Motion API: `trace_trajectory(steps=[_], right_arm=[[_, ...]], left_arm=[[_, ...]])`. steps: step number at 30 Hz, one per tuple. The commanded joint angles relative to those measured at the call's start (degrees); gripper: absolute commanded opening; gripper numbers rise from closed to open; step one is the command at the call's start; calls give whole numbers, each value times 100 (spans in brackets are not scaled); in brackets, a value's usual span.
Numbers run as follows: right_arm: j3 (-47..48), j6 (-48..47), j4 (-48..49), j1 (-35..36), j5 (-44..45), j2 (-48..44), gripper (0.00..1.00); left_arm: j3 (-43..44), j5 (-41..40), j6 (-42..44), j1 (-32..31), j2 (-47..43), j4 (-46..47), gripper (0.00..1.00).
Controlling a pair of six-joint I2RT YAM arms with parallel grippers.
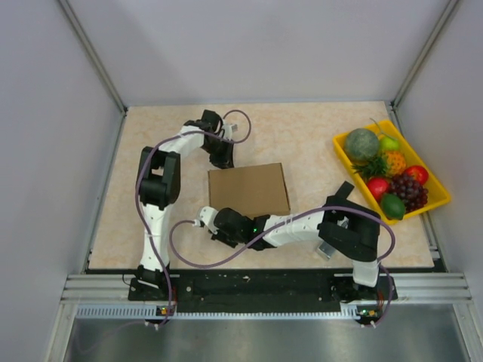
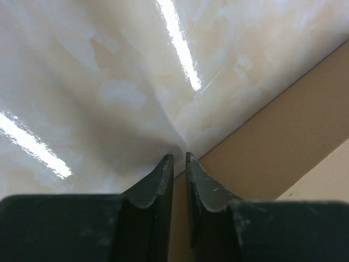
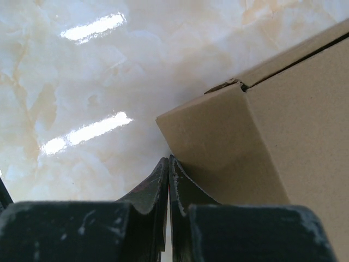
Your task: Fold the paper box
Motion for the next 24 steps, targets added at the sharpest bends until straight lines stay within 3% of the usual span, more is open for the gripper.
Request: trace_trajectory(steps=[1,12,19,24], right_arm=[[182,-319,-160,-262,-62,399,0],[139,-881,166,-675,439,777,0],[41,-908,-316,-350,-1071,13,0],[681,-1066,-783,-350,-1749,353,0]], left_arm=[[-357,-96,182,-141,17,-294,20],[-1052,-9,68,-317,-229,-163,17],[-247,88,-20,-212,-221,-311,22],[389,105,32,-177,78,-646,24]])
